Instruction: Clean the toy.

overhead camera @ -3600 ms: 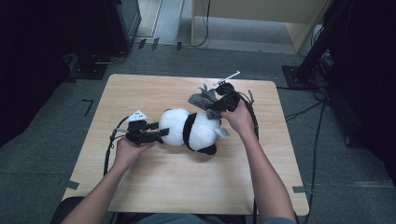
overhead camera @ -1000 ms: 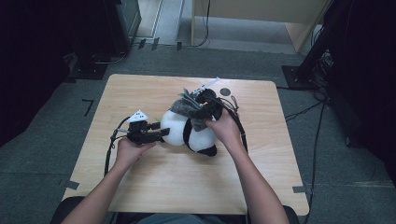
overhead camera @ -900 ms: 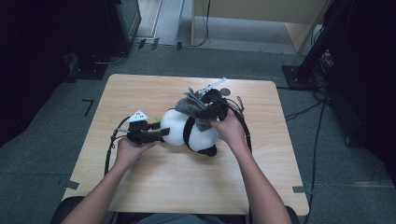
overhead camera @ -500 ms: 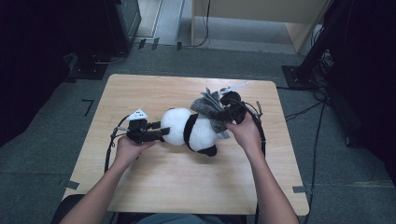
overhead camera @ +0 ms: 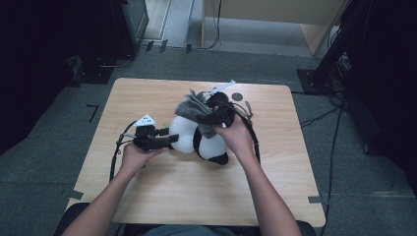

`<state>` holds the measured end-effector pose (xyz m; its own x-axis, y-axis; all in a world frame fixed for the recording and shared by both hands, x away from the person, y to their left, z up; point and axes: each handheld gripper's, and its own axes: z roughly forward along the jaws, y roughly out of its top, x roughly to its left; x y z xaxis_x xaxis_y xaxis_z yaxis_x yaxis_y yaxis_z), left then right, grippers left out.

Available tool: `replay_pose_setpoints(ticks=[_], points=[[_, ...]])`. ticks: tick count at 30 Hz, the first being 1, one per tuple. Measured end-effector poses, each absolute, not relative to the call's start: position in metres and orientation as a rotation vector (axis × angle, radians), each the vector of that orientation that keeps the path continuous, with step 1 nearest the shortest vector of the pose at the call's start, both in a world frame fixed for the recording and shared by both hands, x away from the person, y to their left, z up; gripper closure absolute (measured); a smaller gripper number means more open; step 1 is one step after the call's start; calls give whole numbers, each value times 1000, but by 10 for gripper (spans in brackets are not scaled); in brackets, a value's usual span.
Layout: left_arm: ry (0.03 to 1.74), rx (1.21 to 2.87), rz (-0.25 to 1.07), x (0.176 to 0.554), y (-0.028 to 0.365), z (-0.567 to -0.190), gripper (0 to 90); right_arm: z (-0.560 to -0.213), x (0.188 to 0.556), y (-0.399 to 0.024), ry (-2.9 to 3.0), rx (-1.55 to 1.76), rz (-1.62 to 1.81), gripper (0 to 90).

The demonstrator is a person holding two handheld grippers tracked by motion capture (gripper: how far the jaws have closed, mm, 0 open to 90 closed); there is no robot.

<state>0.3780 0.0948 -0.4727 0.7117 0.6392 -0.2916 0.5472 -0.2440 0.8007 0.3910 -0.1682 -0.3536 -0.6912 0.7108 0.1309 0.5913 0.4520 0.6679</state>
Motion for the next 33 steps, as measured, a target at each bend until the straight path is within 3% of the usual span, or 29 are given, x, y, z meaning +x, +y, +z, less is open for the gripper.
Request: replay_pose_setpoints(ticks=[8,14,33], points=[[913,1906,120,378,94,-473,453,-377,407,-114,2627,1122,1047,673],[912,1905,121,379,94,-473,451,-390,408,-107,2658,1122,1008,663],[915,1895,102,380,95,-474,447,-372,385,-195,2510,1246,1044,659]])
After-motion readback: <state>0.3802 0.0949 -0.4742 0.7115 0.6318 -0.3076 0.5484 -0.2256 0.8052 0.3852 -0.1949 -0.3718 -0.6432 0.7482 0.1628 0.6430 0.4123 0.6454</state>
